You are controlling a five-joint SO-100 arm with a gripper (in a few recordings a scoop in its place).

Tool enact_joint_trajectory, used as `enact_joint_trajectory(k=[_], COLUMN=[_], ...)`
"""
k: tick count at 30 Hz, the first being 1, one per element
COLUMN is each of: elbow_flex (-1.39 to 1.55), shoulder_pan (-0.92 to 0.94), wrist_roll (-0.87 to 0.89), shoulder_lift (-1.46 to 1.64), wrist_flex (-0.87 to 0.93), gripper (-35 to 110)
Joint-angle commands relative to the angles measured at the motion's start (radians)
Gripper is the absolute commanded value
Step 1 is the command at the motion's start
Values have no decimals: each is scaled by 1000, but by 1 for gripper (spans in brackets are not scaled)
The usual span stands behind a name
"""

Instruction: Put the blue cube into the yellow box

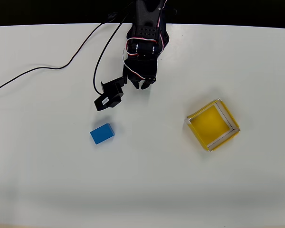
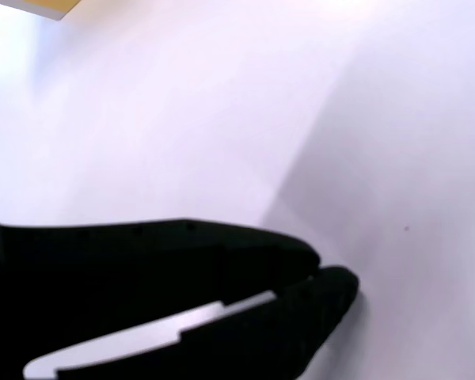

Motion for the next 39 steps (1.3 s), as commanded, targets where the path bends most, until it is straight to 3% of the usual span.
enact_joint_trajectory(k=[1, 23, 26, 34, 39], elbow_flex=[28, 28, 26, -259, -549], shoulder_pan=[12, 20, 40, 144, 210], wrist_roll=[-3, 2, 8, 175, 319], shoulder_lift=[26, 25, -21, -414, -718], wrist_flex=[17, 9, -98, -591, -701], gripper=[0, 0, 0, 30, 43])
